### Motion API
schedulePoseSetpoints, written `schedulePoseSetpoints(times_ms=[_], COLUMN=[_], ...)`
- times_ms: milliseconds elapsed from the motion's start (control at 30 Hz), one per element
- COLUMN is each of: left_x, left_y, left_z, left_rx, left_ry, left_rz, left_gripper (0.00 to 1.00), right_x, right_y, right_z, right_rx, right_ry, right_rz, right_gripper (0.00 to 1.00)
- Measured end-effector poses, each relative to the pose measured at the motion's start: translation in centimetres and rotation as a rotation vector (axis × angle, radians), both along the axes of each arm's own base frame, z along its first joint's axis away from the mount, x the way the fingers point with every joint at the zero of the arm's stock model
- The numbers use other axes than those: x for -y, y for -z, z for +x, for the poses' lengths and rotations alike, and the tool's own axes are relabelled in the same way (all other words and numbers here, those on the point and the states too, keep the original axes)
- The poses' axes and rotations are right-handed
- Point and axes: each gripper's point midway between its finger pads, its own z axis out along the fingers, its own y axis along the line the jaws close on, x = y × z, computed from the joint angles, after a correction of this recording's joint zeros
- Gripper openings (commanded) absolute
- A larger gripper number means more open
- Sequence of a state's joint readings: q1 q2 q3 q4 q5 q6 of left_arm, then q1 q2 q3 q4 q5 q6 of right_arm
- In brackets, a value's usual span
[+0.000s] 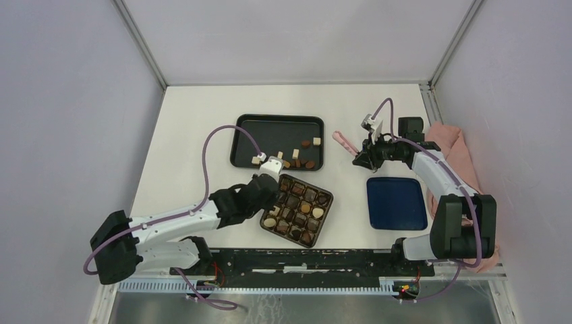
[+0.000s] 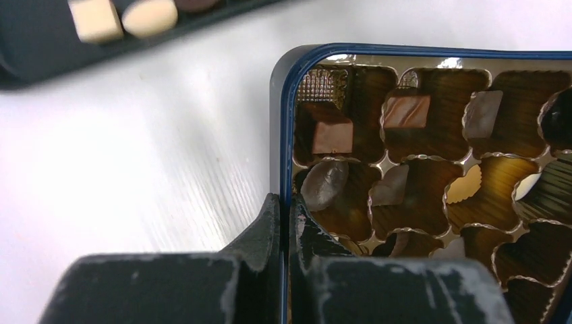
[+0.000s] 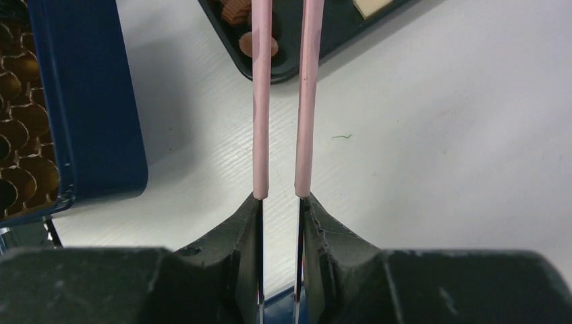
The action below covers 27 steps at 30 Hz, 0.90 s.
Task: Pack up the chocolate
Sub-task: Adjust the packing box at the center of the board, then place the clamp at the center of the board.
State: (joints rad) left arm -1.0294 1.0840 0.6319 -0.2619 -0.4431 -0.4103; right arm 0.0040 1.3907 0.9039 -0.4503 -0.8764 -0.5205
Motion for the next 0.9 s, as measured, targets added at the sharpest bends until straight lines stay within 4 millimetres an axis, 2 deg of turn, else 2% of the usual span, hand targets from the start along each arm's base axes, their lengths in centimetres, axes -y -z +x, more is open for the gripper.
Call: schedulePoseSetpoints(times_ms=[300, 533, 633, 733, 900], left_x=[-0.6, -0.4, -0.3, -0.3, 0.1], left_y=[3.9, 5.9, 5.9, 5.9, 5.2], left_z=[0.5, 0.8, 1.0, 1.5, 2.4], left_rx=[-0.312, -0.426, -0.434, -0.441, -0.431], left_ry=[-0.263, -0.421, -0.45, -0.482, -0.506], left_rz=[-0.061, -0.079, -0.102, -0.134, -0.201], left_gripper=[0.02, 0.03, 0.19, 0.29, 0.46], right_x=[2.1, 4.1, 5.0, 5.8, 6.9], right_y=[1.9, 4.7, 6.5, 8.2, 9.4], right_z=[1.3, 3.1, 3.8, 5.0, 9.0], right_rx=[-0.054, -0.137, -0.193, -0.249, -0.262], right_ry=[0.125, 0.299, 0.373, 0.432, 0.503], right_rz=[-0.042, -0.111, -0.142, -0.175, -0.229], right_gripper=[0.29, 0.3, 0.3, 0.3, 0.32])
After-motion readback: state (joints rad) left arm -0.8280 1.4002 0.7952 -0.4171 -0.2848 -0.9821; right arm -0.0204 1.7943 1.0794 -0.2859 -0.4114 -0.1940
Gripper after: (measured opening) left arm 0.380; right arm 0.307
